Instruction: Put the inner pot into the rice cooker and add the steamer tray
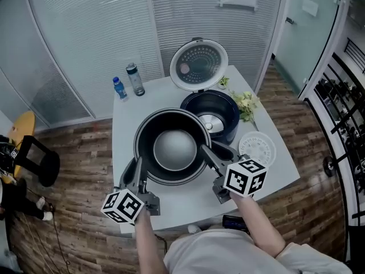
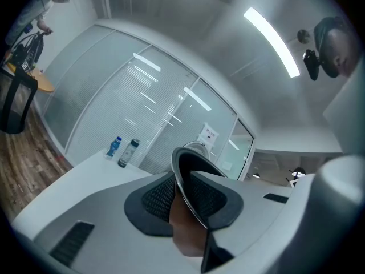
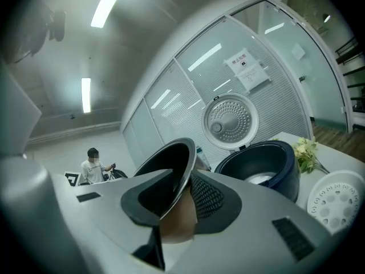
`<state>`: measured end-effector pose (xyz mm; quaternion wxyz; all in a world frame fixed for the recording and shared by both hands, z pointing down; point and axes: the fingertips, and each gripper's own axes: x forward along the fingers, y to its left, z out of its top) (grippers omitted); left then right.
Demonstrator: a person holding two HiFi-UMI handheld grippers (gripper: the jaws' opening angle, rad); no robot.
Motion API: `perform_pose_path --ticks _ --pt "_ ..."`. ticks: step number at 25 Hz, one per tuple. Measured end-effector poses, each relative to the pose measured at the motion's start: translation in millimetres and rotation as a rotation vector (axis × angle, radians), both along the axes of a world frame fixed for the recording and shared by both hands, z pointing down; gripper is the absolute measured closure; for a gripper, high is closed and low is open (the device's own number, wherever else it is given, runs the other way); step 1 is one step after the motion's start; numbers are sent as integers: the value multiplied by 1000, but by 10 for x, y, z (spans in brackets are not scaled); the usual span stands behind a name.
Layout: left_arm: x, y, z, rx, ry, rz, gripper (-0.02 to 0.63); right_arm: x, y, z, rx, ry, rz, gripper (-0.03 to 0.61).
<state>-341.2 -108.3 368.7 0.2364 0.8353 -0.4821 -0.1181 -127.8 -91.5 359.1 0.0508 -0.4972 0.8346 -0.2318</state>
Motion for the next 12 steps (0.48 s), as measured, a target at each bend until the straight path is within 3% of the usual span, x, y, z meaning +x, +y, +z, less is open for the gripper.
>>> perform_pose_path --ticks 12 --pt "469 -152 -361 64 13 97 529 444 55 -363 74 8 89 472"
